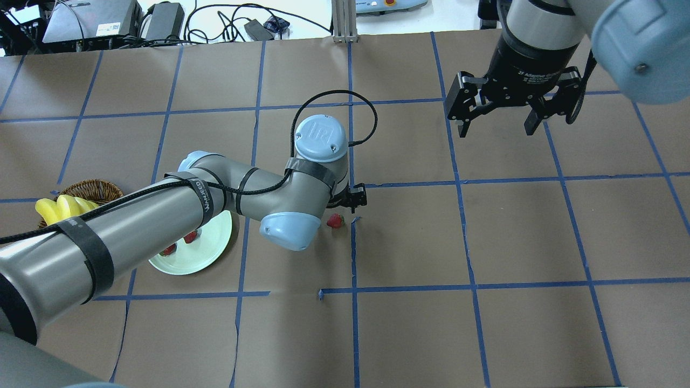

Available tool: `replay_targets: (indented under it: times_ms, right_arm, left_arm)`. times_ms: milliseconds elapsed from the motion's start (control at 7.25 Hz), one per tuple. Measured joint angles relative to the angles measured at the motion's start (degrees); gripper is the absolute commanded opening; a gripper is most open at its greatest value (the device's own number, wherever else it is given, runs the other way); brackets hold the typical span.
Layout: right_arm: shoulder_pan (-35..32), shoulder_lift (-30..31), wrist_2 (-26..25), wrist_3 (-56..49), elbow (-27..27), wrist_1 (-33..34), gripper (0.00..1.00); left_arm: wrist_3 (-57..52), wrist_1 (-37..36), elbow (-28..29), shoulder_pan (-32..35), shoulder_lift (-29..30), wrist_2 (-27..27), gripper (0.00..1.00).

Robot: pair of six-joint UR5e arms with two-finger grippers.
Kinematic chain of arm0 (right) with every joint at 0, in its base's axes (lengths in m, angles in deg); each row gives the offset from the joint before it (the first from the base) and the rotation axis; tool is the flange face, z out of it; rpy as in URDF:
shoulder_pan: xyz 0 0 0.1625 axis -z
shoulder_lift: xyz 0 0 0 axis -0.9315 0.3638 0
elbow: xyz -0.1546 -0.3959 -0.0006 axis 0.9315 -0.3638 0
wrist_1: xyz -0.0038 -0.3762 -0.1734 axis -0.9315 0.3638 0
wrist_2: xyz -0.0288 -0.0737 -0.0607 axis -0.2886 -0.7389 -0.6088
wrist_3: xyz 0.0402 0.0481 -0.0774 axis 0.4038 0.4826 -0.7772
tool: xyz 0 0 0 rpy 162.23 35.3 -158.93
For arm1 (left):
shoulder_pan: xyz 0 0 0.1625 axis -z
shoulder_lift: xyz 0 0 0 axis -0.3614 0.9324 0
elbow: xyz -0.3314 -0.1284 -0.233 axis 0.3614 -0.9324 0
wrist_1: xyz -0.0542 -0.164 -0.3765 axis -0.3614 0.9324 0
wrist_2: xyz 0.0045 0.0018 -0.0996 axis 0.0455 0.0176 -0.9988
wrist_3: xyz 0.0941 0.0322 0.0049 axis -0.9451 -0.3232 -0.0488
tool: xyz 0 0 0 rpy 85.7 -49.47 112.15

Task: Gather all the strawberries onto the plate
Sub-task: 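Reach the left gripper to the last strawberry and close on it, then carry the strawberry over the plate with the left gripper and release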

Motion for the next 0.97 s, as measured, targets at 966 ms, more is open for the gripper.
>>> replay_targets:
  times_ms: [966]
  right_arm:
    - [0.0,0.0,0.0,0.0,-0.1,0.1,1.00]
  left_arm:
    - [-11.5,12.9,0.5,-7.3,-5.2,1.5,0.09]
